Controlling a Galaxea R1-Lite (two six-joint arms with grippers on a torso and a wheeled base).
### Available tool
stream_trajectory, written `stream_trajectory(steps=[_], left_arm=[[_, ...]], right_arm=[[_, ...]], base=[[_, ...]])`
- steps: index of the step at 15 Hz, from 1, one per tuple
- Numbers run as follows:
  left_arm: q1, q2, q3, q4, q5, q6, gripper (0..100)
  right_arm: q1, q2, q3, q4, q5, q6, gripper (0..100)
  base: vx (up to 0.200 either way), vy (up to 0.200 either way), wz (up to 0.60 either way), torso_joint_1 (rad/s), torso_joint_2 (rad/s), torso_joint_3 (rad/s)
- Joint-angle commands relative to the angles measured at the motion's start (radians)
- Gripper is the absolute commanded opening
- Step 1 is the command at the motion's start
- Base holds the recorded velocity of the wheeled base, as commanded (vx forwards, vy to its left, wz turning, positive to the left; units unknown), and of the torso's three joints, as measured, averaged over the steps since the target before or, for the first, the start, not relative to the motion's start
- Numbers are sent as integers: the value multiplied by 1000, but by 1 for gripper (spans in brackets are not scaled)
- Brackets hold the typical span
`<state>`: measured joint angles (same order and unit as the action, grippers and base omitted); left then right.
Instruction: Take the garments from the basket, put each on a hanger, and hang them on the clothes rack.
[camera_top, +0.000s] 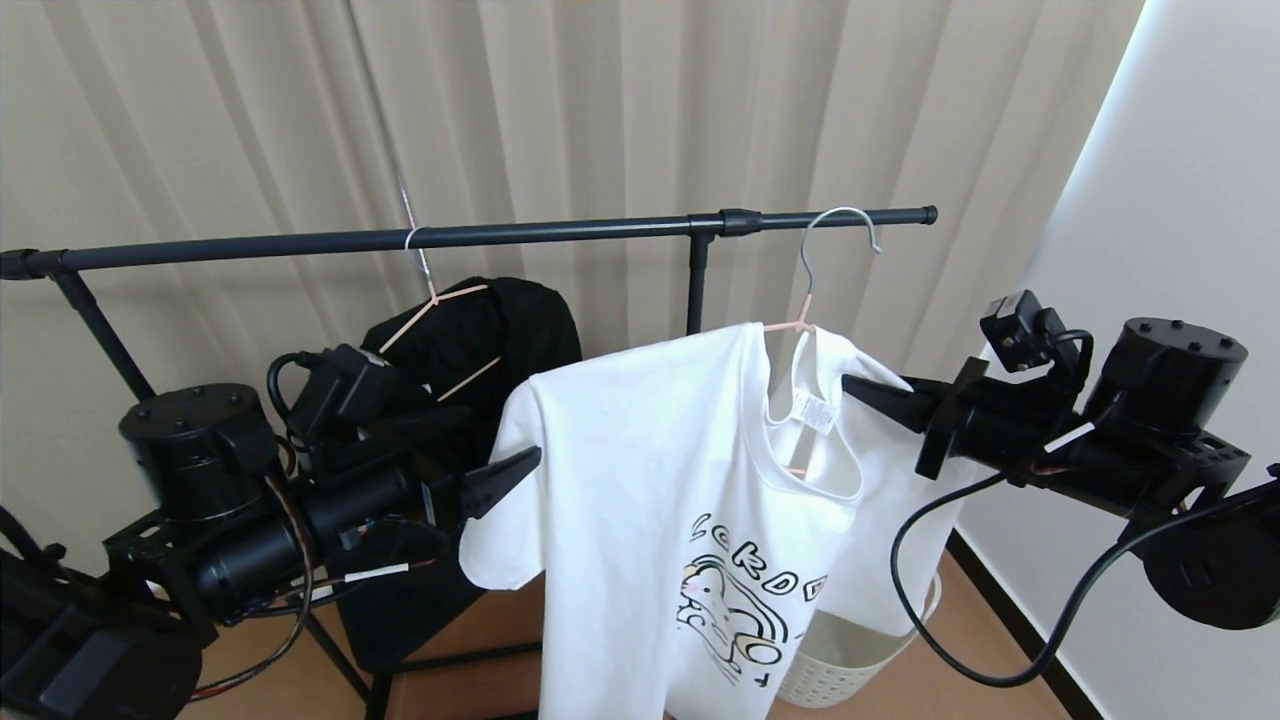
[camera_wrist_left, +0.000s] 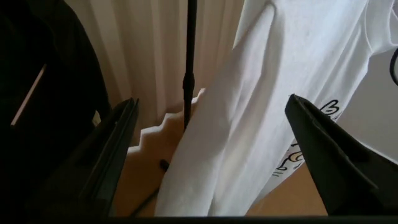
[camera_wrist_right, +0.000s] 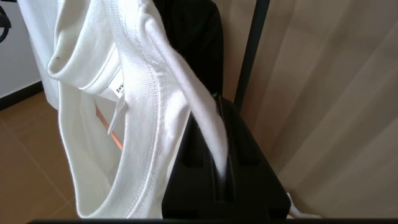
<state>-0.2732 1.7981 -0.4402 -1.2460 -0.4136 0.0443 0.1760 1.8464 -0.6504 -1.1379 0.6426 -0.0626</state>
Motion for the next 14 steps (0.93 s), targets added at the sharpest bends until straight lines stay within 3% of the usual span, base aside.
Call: stream_trajectory(steps=[1,5,6,14], left_arm=[[2,73,0,-30,4,-1,100],[2,80,0,-44,9,-1,100],[2,80,0,-44,9,-1,0],[40,81,-11,-44,6,2,0]], right_arm=[[2,-6,2,0,0,0,0],[2,-4,2,0,0,0,0],[2,-1,0,0,0,0,0],[-21,8,-21,0,0,4,0]], base=[[0,0,0,0,0,0],[0,0,0,0,0,0],[0,0,0,0,0,0],[0,0,0,0,0,0]])
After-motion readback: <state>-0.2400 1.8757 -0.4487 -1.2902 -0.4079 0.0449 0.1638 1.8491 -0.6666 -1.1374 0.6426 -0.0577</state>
